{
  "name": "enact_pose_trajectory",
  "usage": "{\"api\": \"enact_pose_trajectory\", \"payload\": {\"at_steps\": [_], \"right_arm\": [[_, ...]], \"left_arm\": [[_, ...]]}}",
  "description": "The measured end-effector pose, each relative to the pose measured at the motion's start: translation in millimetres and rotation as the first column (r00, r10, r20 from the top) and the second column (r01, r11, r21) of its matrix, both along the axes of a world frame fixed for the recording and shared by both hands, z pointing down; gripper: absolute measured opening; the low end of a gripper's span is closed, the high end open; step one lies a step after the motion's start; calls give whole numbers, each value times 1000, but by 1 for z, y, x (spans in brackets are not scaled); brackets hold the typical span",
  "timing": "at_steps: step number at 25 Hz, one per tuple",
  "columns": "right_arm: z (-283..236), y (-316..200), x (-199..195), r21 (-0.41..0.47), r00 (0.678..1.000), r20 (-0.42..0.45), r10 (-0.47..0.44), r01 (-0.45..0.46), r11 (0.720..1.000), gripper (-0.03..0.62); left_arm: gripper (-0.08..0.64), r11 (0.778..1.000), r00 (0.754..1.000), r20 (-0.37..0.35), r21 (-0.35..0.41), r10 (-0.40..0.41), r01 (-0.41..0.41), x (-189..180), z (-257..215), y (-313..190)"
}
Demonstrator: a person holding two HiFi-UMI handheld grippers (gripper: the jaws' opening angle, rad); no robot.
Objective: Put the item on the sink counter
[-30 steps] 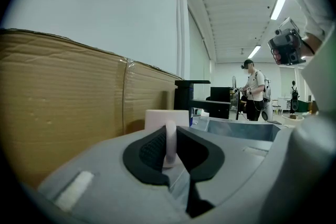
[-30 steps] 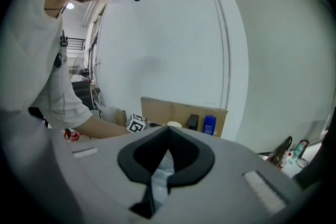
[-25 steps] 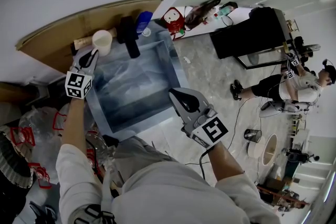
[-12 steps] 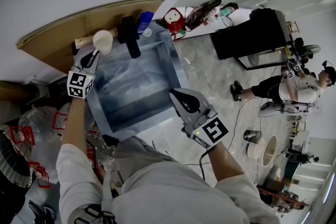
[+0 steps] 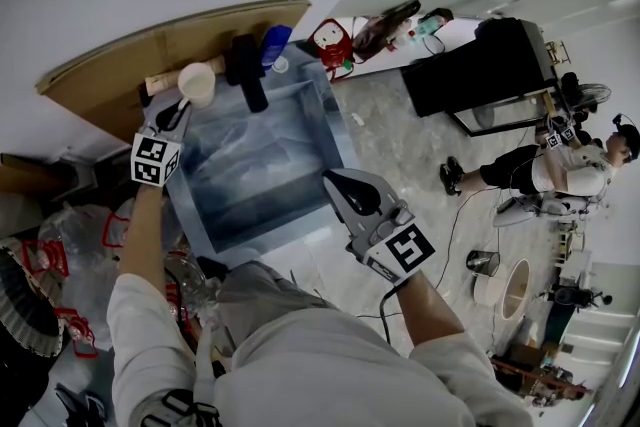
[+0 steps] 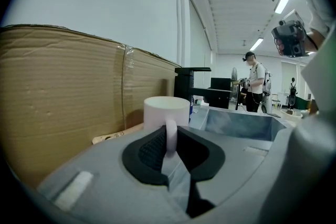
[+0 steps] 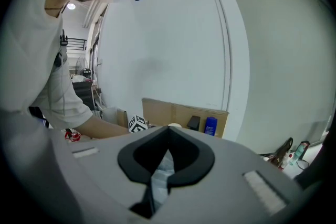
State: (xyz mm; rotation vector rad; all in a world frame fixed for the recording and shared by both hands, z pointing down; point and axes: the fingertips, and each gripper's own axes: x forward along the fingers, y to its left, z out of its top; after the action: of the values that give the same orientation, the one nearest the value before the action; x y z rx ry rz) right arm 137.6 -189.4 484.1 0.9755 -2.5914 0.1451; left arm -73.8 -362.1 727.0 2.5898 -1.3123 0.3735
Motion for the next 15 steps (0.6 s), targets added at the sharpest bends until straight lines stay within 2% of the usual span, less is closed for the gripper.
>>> {"api": "enact_pose_trajectory", "payload": {"at_steps": [10, 15], "right_arm": [[-4, 1, -3, 5, 1000, 7, -3, 3, 1000, 5], [-3, 1, -1, 1, 1000, 4, -1, 1, 1000, 5]], "left_arm": [[57, 999, 1000, 9, -44, -4, 4, 1, 1, 0], [113, 999, 1000, -7, -53, -2, 1, 3, 2, 2]]}}
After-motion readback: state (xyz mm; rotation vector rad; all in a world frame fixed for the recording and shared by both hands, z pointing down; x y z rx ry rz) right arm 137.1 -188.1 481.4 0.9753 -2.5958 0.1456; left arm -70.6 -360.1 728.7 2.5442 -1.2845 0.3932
